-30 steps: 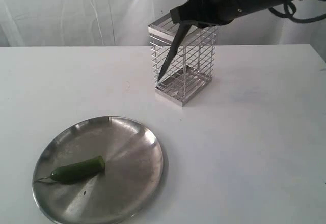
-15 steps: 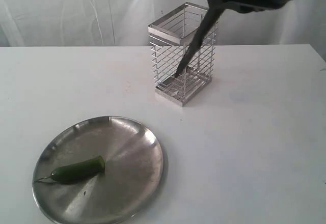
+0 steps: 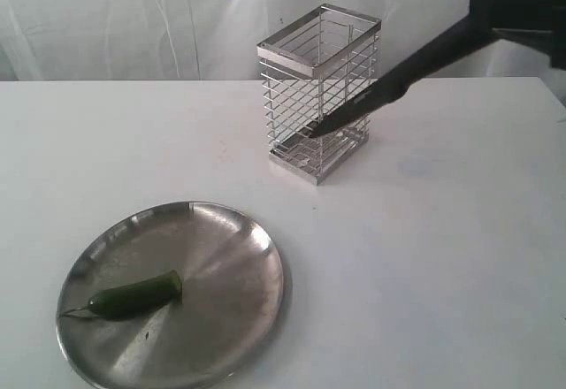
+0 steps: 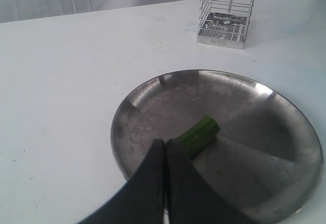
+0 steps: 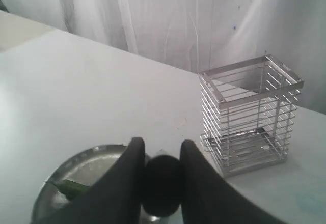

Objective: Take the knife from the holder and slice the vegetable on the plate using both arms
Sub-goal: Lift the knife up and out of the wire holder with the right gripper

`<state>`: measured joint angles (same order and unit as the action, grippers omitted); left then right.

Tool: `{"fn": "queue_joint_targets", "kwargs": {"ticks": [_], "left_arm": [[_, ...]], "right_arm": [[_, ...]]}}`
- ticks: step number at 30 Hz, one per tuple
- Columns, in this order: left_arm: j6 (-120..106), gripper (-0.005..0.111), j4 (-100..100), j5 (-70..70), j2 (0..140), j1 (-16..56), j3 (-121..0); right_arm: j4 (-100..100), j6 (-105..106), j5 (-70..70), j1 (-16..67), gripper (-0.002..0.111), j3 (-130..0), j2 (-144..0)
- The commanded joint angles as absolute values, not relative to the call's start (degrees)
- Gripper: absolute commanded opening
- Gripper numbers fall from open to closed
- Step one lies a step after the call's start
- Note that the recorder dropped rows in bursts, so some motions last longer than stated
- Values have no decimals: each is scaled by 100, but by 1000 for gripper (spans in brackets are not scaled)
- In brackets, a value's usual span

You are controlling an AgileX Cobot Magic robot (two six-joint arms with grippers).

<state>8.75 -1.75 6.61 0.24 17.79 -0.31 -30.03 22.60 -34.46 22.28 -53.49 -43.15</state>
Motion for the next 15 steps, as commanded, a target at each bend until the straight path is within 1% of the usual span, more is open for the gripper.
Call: {"fn": "queue_joint_targets", "kwargs": {"ticks": [1,5,9,15], "left_arm": [[876,0,-175,654,0,1781,0],[1004,0,-134,218,0,1781,0],[2235,0,368,-705,0,1781,0],[3847,0,323,-1655,0,1781,0]], "right_arm": [[-3513,2382,-3527,2225,0,-5258,-3960],[-3745,2361,-3732,2225,0,-5258,-3811],[-4167,2361,-3782,2225,0,-5258,-3749],[-4477,2400,-3819,2225,0,-5258,-3749]]}}
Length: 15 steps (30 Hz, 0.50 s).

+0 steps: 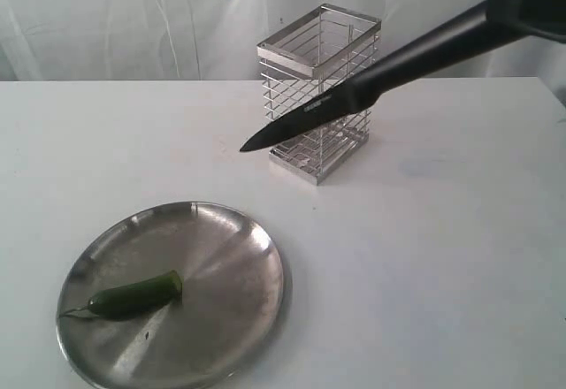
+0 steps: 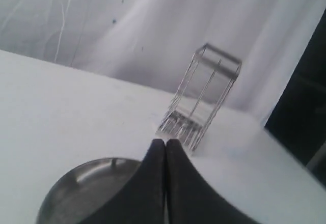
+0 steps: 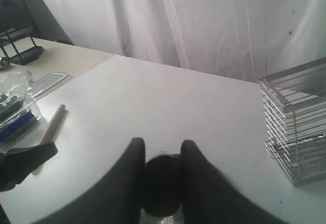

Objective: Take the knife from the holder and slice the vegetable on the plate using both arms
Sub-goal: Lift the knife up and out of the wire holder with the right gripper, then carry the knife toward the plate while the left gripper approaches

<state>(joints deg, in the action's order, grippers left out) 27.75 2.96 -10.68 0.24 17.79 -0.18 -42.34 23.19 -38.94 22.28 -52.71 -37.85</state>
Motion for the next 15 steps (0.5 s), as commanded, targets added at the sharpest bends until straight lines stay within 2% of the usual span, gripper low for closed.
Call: {"fn": "queue_joint_targets", "kwargs": {"ticks": [1,3,7,10,15], "left_arm": [[4383,0,94,-1690,0,1795,0],[5691,0,-1489,-1746,0,1884,0],[8590,0,-5239,-2763,360,1928,-82],[9398,0,-5918,-2737,991,1849,-273],[8876,0,-5726,-2784,2178,1782,-653]], "right_arm": [[-4549,2456,-3819,2225,0,-5258,-3749],[-5002,2968,-3819,2225,0,-5258,-3791],[-6030,3948,-3941,2225,0,-5258,-4107],[-6579,4441,-4072,2225,0,-5258,-4475],[-7359,5276,-3807,2225,0,-5258,-4964]]}}
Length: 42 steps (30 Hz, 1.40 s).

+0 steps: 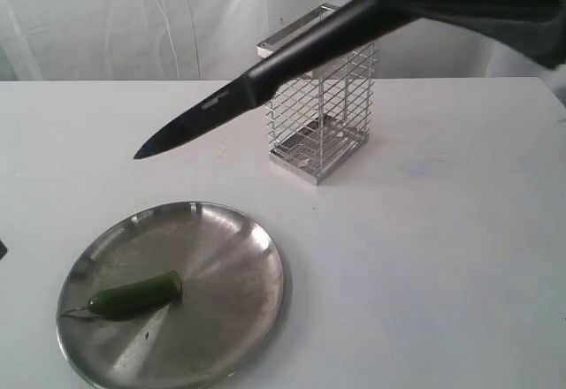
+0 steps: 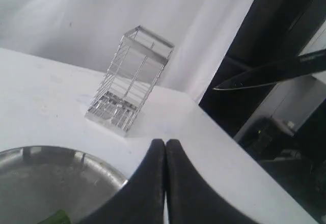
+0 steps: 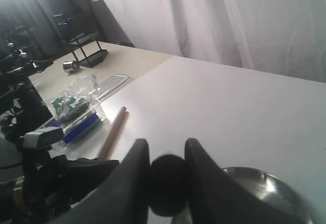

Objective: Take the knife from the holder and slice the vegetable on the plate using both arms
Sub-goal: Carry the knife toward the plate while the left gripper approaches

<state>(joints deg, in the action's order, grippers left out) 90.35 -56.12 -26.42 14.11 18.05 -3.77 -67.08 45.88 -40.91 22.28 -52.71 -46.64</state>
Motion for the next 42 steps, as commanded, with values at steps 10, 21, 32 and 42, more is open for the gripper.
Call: {"fn": "queue_joint_targets", "kwargs": {"ticks": [10,21,32,42], "left_arm": [[6672,0,-3965,-4049,5339,1808,-1718],[4749,0,-3255,-4528,7906,2474,-3216],[3398,0,-2502,-4194,8067,2464,-3315],[3293,0,-2471,-4195,8067,2464,-3315]], "right_arm": [[-8478,6884,-2880,2389,0,-5258,-5586],[-9577,8662,-1733,3435,0,-5258,-6960],[-8497,7942,-2145,3435,0,-4902,-7138],[-7430,7200,-2293,3435,0,-4333,-7143]]}}
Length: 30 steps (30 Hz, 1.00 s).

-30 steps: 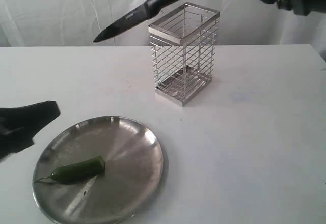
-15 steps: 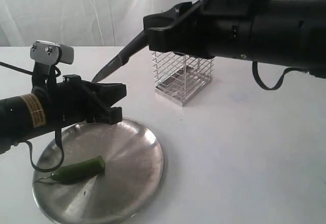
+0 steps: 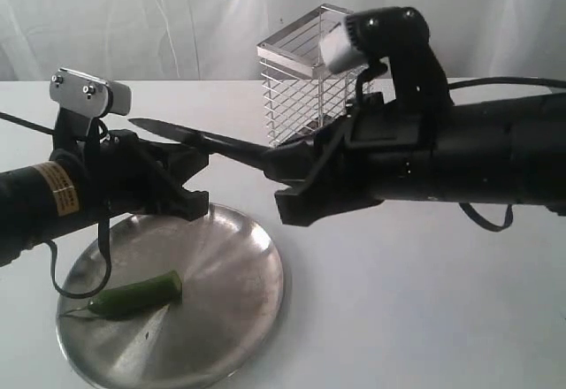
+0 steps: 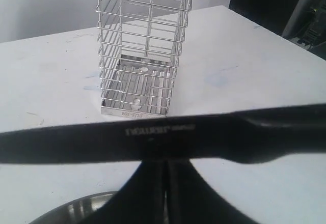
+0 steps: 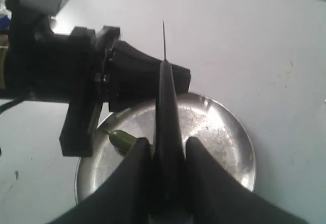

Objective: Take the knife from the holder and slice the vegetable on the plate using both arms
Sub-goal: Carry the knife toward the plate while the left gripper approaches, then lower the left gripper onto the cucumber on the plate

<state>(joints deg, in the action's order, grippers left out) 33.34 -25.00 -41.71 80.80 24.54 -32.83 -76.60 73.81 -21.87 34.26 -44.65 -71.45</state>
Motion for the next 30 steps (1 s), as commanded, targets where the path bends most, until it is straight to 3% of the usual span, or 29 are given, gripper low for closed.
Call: {"fn": "queue_joint_targets", "kwargs": {"ticks": [1,18,30], "left_arm": [[3293,0,-2471,-4195,8067,2464,-3315],[5465,0,-4813,-4878,8067,2484,-3315],[5522,0,-4819,-4618,8067,3443,-3315]], "right_arm": [[-7419,7172,-2318,3435,0,-4308,-7152],[-7487,7196,-2427,3560,0,-4277,-7615],[-7521,7196,-2511,3560,0,-4280,-7615]]}}
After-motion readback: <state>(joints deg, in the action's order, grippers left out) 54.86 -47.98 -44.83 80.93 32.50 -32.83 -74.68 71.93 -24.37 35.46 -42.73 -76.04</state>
